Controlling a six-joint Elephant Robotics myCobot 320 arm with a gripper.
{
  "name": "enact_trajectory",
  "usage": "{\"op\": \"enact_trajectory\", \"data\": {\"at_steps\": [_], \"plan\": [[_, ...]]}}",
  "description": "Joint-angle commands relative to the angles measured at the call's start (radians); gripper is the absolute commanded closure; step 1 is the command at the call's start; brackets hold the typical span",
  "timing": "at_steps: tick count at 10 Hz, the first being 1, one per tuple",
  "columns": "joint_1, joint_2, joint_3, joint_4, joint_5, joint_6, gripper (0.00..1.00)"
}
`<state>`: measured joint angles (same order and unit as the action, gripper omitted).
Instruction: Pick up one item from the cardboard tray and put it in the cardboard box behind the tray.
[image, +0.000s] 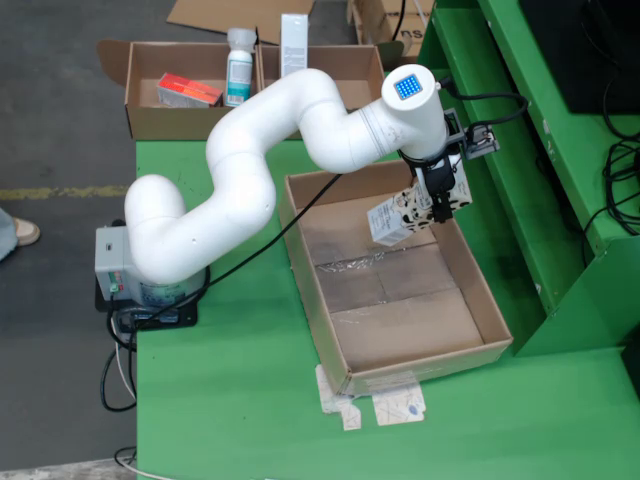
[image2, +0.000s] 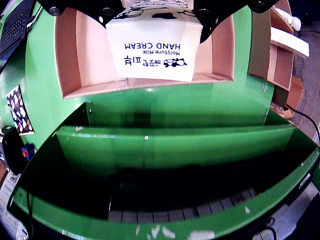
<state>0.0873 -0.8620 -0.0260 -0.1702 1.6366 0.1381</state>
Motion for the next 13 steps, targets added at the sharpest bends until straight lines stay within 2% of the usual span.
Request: {"op": "enact_trajectory", "data": {"at_steps": [1, 3, 5, 10, 13], "plan": [[-0.001, 0.049, 0.026, 0.126, -0.032, 0.005, 1.00], [0.015, 0.053, 0.026, 0.229, -0.088, 0.008, 1.00], [0.027, 0.107, 0.026, 0.183, -0.083, 0.017, 1.00], [0.051, 0.091, 0.026, 0.235, -0.120, 0.013, 1.00], [0.080, 0.096, 0.026, 0.180, -0.106, 0.007, 1.00]]}}
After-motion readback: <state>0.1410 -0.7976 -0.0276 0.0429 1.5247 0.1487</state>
